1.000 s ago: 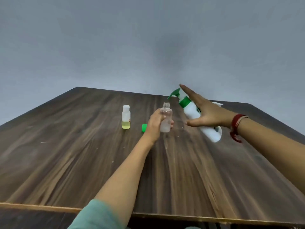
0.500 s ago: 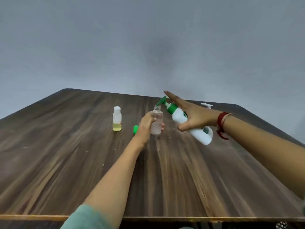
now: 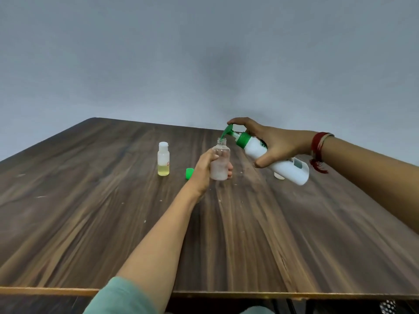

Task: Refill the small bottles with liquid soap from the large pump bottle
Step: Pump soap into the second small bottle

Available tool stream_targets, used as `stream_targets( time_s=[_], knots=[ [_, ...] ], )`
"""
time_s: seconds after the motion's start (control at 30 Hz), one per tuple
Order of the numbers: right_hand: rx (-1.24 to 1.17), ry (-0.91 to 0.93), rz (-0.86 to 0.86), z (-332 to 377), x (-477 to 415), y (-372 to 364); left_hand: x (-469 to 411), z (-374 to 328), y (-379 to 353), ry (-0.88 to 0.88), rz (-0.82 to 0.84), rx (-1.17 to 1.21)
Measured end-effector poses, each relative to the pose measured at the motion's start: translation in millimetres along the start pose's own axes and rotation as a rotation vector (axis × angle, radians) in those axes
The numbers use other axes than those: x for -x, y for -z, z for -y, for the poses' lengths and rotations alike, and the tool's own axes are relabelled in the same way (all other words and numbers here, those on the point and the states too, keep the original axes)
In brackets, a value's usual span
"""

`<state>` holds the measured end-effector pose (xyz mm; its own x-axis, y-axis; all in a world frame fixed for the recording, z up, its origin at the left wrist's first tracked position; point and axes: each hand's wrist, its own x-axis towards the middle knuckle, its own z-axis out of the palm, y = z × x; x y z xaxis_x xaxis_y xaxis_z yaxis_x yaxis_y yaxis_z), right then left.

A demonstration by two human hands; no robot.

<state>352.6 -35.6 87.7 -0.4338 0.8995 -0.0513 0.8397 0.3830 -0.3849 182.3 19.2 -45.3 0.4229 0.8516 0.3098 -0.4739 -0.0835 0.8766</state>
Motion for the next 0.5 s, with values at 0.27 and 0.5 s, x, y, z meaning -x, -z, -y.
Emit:
stream_targets(
  time_s=[0.27,0.5],
  knots=[
    [0.060,0.015,0.027,4.9,-2.2,5.3,-0.1,-2.7,0.7,0.036,-0.002,0.005],
    [0.066,0.005,-0.001,8.2,-3.0,5.5,0.7,-2.8,0.3,0.027,-0.011,0.003]
  ],
)
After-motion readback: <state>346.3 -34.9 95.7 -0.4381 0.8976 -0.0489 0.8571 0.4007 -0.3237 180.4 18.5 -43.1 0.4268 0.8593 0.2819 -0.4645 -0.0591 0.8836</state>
